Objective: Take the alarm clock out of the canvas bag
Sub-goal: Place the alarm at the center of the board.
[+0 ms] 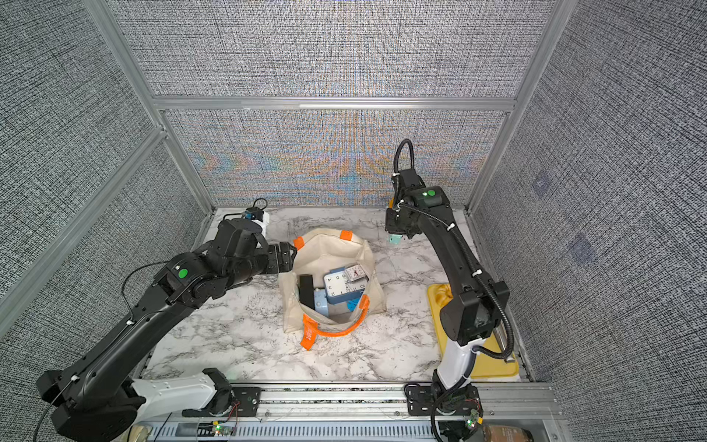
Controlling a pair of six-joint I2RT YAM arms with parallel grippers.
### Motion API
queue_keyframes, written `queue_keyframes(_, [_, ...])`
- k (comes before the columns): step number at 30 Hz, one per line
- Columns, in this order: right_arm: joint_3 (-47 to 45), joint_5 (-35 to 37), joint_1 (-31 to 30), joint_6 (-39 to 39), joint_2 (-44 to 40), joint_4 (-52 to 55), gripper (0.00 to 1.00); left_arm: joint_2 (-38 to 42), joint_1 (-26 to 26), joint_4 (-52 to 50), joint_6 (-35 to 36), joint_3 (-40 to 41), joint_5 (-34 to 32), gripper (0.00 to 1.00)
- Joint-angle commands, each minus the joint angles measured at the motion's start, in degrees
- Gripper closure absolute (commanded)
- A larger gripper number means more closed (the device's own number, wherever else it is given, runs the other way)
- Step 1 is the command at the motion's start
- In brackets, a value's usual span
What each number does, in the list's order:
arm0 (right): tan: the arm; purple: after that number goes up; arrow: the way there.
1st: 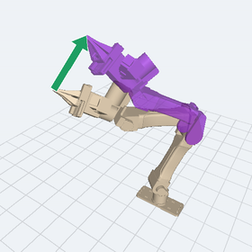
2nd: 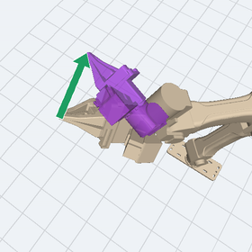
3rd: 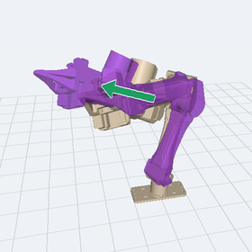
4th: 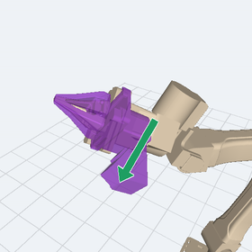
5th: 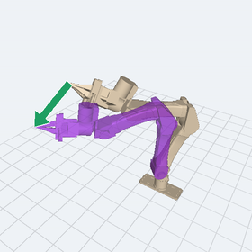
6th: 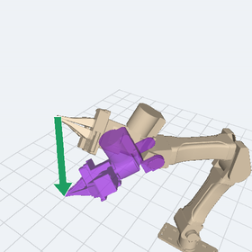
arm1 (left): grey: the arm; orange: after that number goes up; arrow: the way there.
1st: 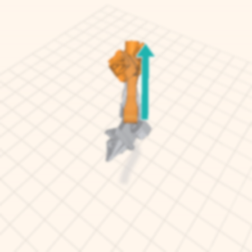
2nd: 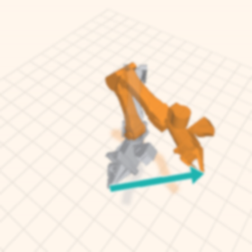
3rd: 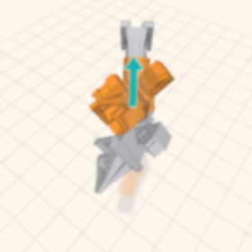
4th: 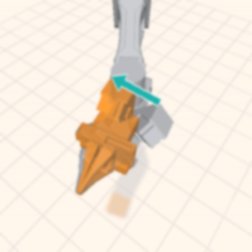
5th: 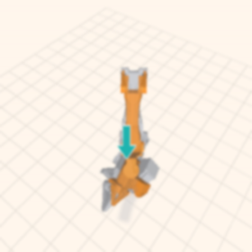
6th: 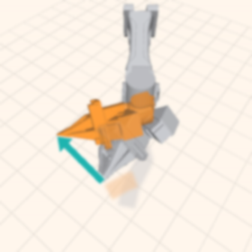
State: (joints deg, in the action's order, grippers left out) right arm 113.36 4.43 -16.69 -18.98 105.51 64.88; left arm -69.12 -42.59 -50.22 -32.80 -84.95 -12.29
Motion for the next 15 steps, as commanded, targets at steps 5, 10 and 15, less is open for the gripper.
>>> queue_keyframes(5, [-0.9, 0.7, 2.8, 2.7, 7.7, -6.0, 0.68, -0.9, 0.0, 9.4, 7.6, -0.2, 3.2, 0.05])
queue_keyframes(10, [-1.0, 1.3, 5.1, 5.7, 13.0, -7.1, 0.66, -2.7, 0.0, 11.1, 8.3, -0.1, 4.5, 0.05])
queue_keyframes(15, [-3.6, 2.3, 7.0, 7.9, 15.3, -10.9, 0.64, -5.1, 0.0, 12.6, 7.6, 0.4, 5.8, 0.05])
